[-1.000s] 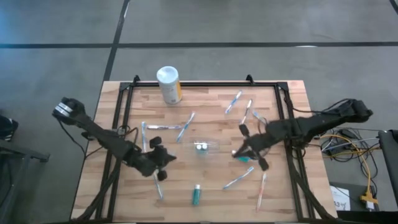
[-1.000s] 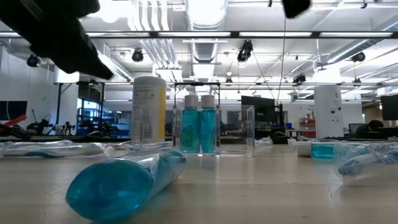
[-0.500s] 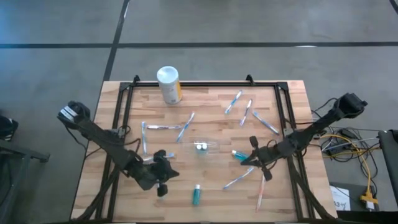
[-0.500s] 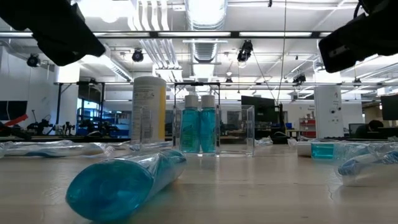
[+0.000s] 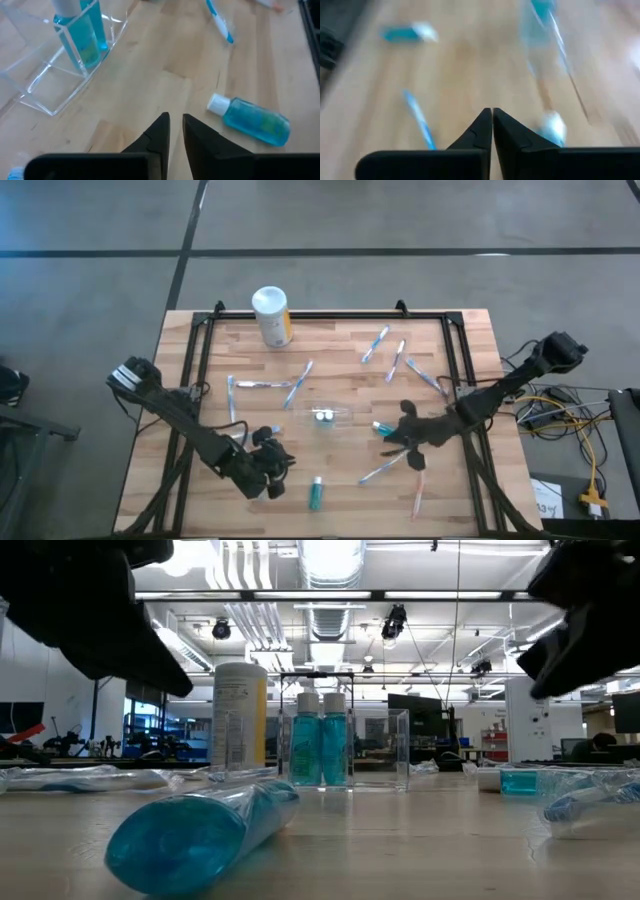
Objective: Pick & Place toothbrushing station
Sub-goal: Put the mouthwash into the transparent organizer
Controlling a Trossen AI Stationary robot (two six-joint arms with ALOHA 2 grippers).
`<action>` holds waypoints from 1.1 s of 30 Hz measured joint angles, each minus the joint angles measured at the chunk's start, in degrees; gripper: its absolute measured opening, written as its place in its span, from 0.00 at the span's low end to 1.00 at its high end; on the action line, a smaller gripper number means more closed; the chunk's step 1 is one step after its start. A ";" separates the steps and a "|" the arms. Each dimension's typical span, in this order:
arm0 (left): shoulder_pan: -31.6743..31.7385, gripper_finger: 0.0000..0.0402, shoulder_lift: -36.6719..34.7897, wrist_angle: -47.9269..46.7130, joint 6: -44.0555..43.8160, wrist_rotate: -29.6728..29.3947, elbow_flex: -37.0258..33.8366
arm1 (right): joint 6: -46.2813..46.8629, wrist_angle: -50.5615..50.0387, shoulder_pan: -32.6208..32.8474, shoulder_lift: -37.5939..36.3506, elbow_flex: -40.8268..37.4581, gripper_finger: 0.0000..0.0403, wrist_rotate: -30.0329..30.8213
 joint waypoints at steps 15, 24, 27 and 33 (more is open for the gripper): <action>-2.05 0.16 0.37 0.04 3.11 -0.05 -0.31 | 1.32 -33.13 -6.83 17.58 21.32 0.61 -9.12; -3.13 0.16 0.35 -0.10 3.20 -0.05 -0.31 | 1.15 -35.44 -14.48 27.00 21.08 0.73 -11.35; -3.35 0.16 0.35 -0.17 3.25 -0.03 -0.31 | -1.80 -34.87 -15.60 29.08 21.04 0.70 -14.25; -3.55 0.16 0.35 -0.10 3.32 -0.58 -0.31 | -5.26 -33.73 -15.57 29.91 21.01 0.55 -15.09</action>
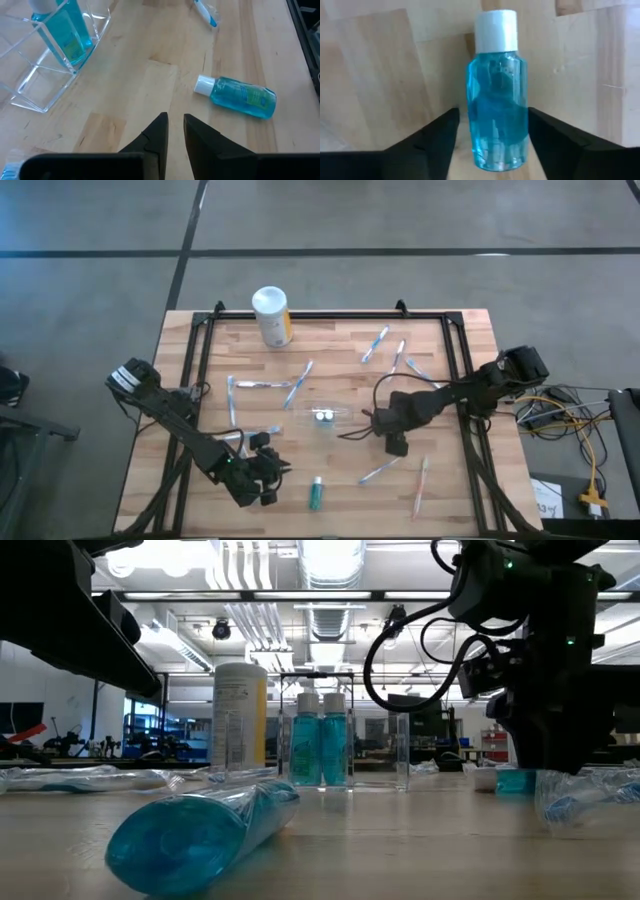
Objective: Pick & Place toothbrushing station
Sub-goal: Put the mouthwash into the transparent organizer
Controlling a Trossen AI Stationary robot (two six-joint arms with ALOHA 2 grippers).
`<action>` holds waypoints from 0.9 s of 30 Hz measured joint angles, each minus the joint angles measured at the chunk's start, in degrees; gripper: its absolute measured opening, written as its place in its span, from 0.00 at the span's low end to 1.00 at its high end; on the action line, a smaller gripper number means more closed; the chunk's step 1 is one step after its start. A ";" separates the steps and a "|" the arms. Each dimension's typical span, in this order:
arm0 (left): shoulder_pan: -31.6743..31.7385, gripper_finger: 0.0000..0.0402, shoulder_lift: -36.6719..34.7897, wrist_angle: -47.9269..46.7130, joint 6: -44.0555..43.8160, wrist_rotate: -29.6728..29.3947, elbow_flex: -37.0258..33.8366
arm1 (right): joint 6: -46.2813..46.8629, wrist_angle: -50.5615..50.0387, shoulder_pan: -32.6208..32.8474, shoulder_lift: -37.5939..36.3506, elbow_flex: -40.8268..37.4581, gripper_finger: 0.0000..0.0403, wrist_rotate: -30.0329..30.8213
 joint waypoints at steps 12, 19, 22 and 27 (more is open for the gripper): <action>-0.04 0.16 0.00 0.16 -0.28 -0.26 0.00 | 0.05 -0.14 0.09 -4.25 -0.49 0.18 1.74; -0.22 0.16 -0.01 0.39 1.45 -3.43 -0.02 | 0.38 0.65 0.11 -8.71 -0.58 0.19 3.55; -0.57 0.16 -0.02 1.79 5.00 -8.06 0.00 | 0.22 2.08 0.74 -11.80 -0.55 0.19 3.61; -1.01 0.16 -0.22 9.09 15.54 -14.63 0.13 | -2.18 9.10 2.88 -18.81 -0.55 0.19 3.60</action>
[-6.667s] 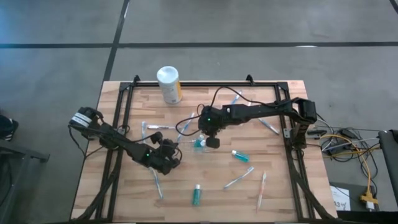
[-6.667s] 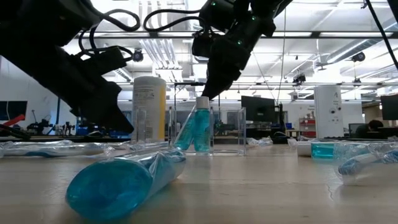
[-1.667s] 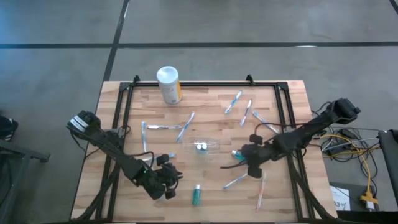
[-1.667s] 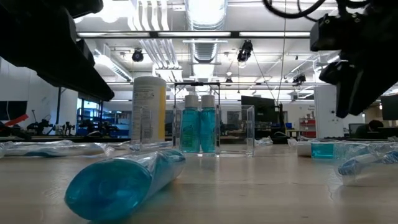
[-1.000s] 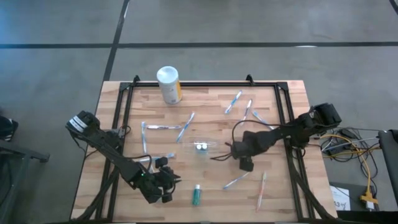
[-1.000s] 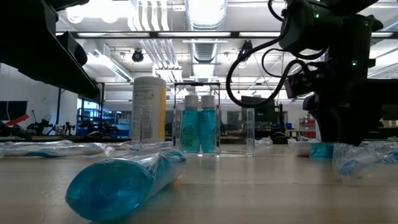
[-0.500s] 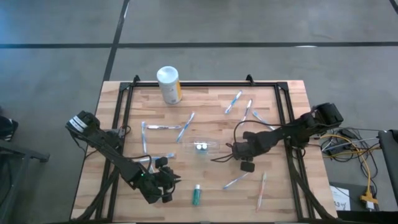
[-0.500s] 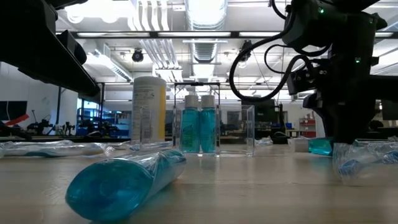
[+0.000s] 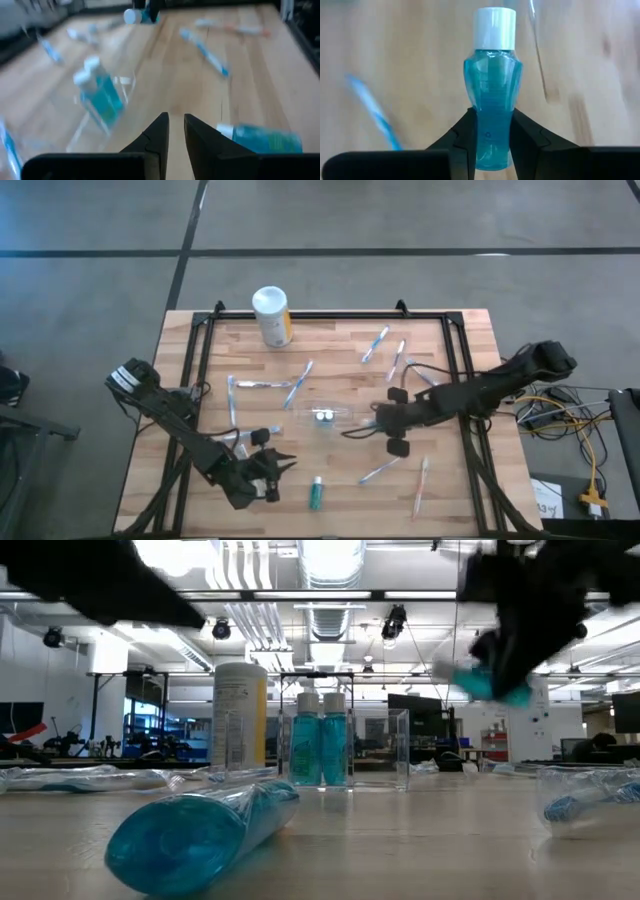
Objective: Pick & Place toothbrushing station
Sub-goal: Put the mouthwash into the transparent organizer
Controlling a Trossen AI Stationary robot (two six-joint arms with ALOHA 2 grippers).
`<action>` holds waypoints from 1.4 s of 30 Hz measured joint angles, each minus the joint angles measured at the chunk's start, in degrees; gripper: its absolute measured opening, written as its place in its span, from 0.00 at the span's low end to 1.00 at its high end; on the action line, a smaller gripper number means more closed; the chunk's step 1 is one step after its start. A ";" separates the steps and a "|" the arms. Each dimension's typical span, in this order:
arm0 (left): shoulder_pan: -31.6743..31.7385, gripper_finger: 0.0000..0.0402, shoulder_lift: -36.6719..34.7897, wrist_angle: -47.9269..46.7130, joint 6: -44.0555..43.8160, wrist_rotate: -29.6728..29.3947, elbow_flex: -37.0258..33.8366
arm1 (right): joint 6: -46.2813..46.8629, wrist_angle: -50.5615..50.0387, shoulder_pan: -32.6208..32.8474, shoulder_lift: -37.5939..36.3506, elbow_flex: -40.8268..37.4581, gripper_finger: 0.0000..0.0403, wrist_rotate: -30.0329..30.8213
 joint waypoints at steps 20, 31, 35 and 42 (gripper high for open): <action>2.96 0.16 -3.95 -13.68 11.14 1.89 18.51 | -17.47 28.56 9.34 -1.08 0.09 0.21 4.32; 9.79 0.40 1.97 -43.81 14.93 16.72 39.52 | -18.12 32.68 9.25 10.28 0.94 0.21 15.95; 10.67 0.53 4.08 -43.45 20.83 16.47 41.30 | -17.99 32.83 9.21 10.89 2.00 0.22 19.66; 13.22 0.67 6.61 -41.65 20.56 15.86 41.15 | -17.84 32.74 9.19 11.06 1.84 0.21 20.32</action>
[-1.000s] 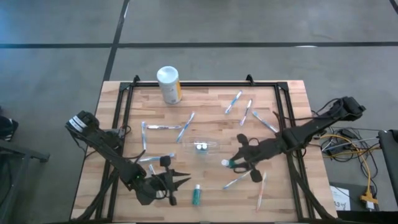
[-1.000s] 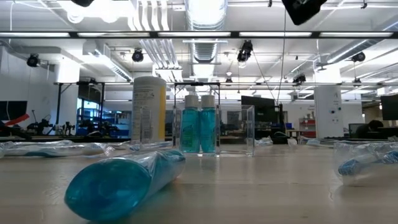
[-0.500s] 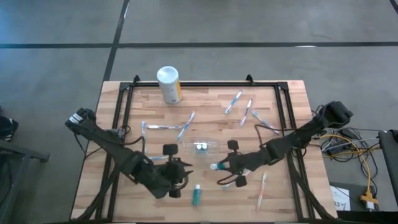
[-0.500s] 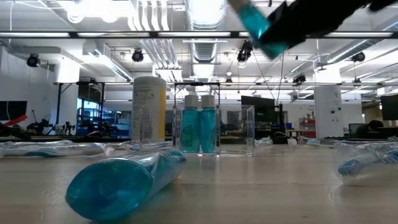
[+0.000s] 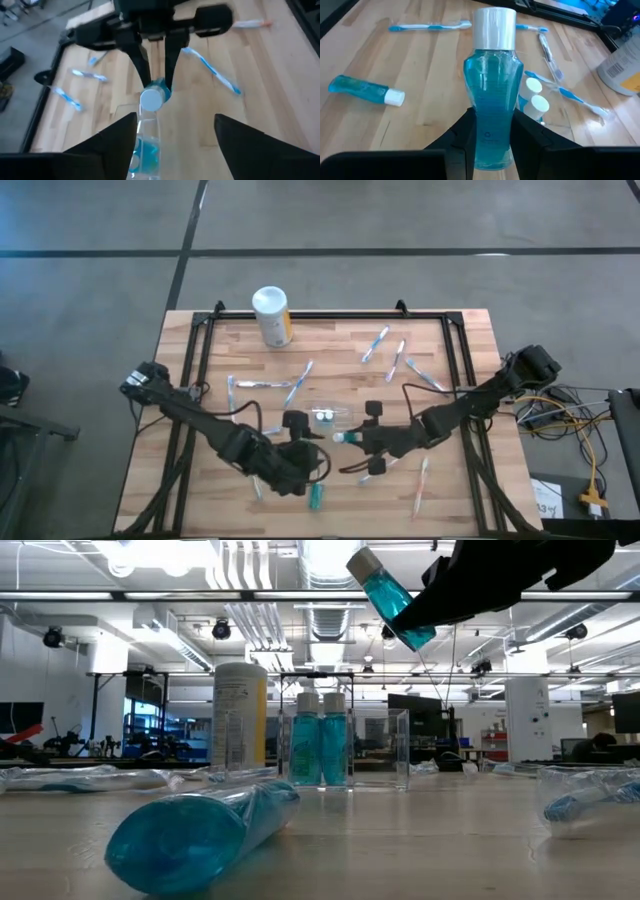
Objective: Pick & Place toothbrushing station
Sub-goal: Put the mouthwash into the transparent organizer
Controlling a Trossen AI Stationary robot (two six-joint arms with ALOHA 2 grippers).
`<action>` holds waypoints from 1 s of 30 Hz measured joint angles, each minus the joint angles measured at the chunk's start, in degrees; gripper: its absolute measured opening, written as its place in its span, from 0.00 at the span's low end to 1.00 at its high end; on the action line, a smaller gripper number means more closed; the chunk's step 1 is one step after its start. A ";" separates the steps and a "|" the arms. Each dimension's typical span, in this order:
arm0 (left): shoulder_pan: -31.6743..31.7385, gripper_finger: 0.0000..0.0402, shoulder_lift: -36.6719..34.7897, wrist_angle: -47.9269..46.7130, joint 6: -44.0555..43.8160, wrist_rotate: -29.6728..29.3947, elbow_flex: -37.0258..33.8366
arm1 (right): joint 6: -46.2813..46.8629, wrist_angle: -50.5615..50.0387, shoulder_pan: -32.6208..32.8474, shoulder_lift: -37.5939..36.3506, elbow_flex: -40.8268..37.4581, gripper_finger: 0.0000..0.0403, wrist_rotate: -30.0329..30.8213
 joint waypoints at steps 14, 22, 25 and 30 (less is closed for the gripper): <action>9.15 0.69 0.84 0.19 2.80 11.30 0.45 | -0.96 0.15 0.02 0.00 0.00 0.22 0.00; 12.20 0.69 1.49 4.87 7.28 20.96 -0.02 | -1.18 -0.22 0.02 0.02 -0.22 0.23 0.00; 12.16 0.69 1.60 6.00 9.08 21.93 -0.02 | -1.18 -0.22 0.00 0.02 -0.22 0.23 0.22; 12.25 0.67 2.40 5.62 11.32 21.92 -0.04 | -1.22 -0.24 0.00 0.04 -0.16 0.23 0.26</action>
